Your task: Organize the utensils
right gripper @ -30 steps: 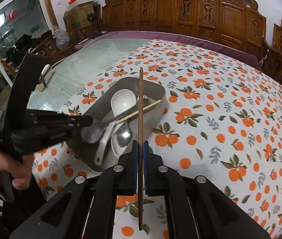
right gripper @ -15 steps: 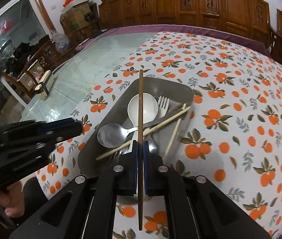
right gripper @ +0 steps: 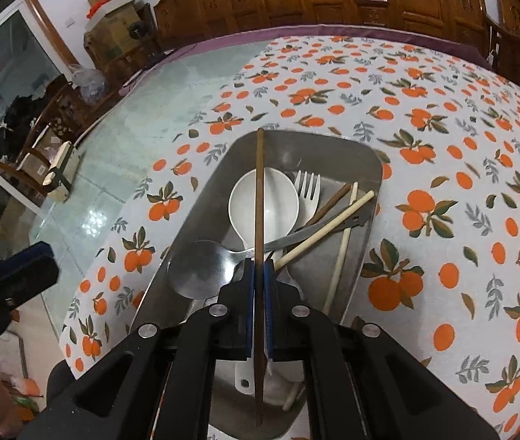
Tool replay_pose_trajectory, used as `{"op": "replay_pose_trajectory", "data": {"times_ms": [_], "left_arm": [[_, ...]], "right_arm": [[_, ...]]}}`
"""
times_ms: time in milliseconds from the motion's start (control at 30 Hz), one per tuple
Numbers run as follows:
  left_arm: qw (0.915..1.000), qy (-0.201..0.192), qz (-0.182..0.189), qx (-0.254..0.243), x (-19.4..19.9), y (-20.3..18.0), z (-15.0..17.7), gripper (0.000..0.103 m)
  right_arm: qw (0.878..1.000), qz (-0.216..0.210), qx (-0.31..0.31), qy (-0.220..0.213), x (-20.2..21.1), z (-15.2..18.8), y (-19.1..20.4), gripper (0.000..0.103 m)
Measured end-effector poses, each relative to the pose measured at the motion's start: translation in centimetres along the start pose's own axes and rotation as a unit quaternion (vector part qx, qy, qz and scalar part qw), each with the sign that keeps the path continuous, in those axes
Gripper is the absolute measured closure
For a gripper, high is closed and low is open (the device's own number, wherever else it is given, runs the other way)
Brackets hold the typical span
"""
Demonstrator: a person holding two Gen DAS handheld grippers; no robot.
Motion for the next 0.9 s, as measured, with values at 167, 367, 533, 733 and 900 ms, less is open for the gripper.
{"op": "replay_pose_trajectory", "data": {"times_ms": [167, 367, 533, 733, 900], "left_arm": [[1.0000, -0.003, -0.001, 0.000, 0.3, 0.2, 0.0, 0.081], [1.0000, -0.009, -0.002, -0.002, 0.9, -0.1, -0.1, 0.078], [0.9998, -0.016, -0.001, -0.006, 1.7, -0.9, 0.0, 0.072], [0.9993, -0.031, 0.000, -0.019, 3.1, -2.7, 0.2, 0.057], [0.9981, -0.053, 0.008, -0.032, 4.8, -4.8, 0.4, 0.023]], "right_arm": [[1.000, 0.007, 0.012, -0.006, 0.0, 0.1, 0.0, 0.096], [0.999, 0.003, 0.029, -0.034, 2.1, -0.1, 0.0, 0.084], [0.998, 0.003, 0.031, -0.061, 5.5, 0.2, -0.5, 0.083], [0.993, 0.018, 0.035, -0.111, 11.9, 1.4, -1.1, 0.081], [0.985, 0.059, 0.049, -0.157, 17.7, 3.4, -2.0, 0.043]]}}
Point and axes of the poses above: each gripper's, at about its wrist camera, not at the fingertips, and x roughly against the way its jaws point, y to its left, z to its underside, the point moved 10 cm from there along -x, roughly the way its jaws point, and after that the axes turned 2 degrees about z, right-handed, at the moved point
